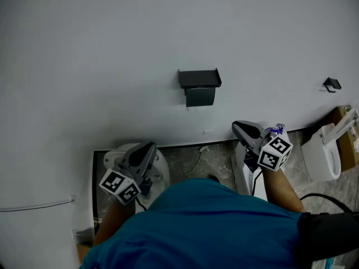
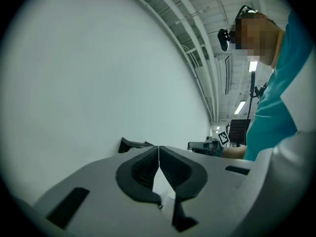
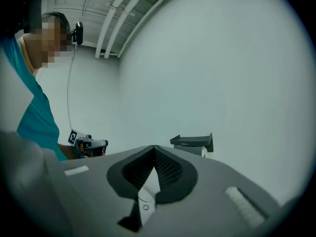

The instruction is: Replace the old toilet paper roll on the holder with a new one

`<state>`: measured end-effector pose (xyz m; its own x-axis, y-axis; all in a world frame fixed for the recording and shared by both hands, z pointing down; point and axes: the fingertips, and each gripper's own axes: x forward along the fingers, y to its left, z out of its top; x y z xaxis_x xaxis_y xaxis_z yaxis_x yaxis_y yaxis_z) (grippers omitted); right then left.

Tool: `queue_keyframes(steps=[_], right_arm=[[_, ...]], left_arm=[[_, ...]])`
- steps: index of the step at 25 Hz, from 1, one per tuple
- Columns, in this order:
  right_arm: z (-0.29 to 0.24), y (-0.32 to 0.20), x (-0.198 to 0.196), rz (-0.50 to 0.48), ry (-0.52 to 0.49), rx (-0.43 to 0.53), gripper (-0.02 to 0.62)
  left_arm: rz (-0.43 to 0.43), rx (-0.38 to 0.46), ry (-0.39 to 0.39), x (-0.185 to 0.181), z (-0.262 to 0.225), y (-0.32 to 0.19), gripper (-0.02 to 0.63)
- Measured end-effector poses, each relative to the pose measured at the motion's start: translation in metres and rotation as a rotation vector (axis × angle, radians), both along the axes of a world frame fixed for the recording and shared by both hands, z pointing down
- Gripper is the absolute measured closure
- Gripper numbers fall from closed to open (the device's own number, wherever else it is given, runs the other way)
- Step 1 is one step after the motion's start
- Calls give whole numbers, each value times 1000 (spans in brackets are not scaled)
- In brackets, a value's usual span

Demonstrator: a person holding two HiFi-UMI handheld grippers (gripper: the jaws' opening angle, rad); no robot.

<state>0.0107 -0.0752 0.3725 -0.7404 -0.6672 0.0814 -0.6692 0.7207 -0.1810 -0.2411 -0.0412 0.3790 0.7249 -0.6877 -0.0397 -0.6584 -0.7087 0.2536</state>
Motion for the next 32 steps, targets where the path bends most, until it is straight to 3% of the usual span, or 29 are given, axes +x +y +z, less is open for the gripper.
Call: queue_keyframes(steps=[11, 18, 25, 29, 32], right_arm=[[6, -120, 93, -177, -40, -7, 592], [22, -167, 117, -221, -57, -43, 592], [34, -178, 101, -153, -59, -64, 592], [37, -177, 89, -89, -50, -83, 592], [37, -178, 83, -57, -43, -88, 592]], left_arm=[[-164, -28, -29, 99, 17, -98, 594], [-215, -95, -89, 120, 43, -153, 594], [-127, -158, -145, 108, 75, -195, 592], [-17, -224, -162, 104, 97, -209, 588], [75, -263, -205, 110, 115, -214, 486]])
